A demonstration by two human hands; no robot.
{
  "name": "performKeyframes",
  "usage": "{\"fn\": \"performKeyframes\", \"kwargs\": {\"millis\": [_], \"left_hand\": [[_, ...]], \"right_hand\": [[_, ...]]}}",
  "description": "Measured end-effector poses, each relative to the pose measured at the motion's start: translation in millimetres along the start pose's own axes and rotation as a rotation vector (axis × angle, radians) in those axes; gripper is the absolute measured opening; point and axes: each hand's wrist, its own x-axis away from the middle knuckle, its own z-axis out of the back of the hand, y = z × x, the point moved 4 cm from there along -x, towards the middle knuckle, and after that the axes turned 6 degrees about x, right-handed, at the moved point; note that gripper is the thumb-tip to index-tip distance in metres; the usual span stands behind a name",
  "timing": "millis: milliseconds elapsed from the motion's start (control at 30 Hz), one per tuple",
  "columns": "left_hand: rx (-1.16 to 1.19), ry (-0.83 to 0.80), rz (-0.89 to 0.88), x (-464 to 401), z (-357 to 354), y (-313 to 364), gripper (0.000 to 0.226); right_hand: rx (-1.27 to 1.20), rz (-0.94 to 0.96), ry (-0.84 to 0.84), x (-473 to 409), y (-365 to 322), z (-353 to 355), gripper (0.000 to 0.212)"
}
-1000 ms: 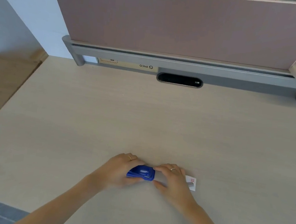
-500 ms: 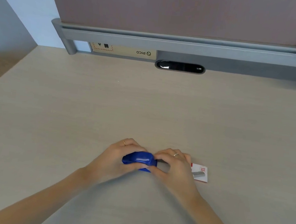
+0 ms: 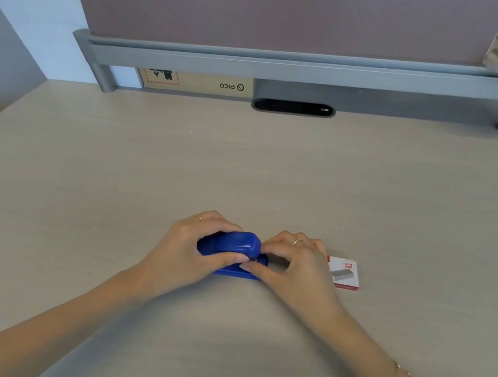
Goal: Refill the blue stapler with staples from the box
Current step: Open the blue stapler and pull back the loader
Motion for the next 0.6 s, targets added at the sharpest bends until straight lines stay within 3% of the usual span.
{"fn": "performKeyframes", "kwargs": {"millis": [333,600], "left_hand": [[0.230,0.057,0.019,6,11,1,0.021],[0.292,0.096,-0.011,12,33,3,0.017]], "right_hand": [[0.074,0.065,0.017,5,-8,-2,0.014],[0.107,0.089,0.006,6,-12,-1,0.018]]}}
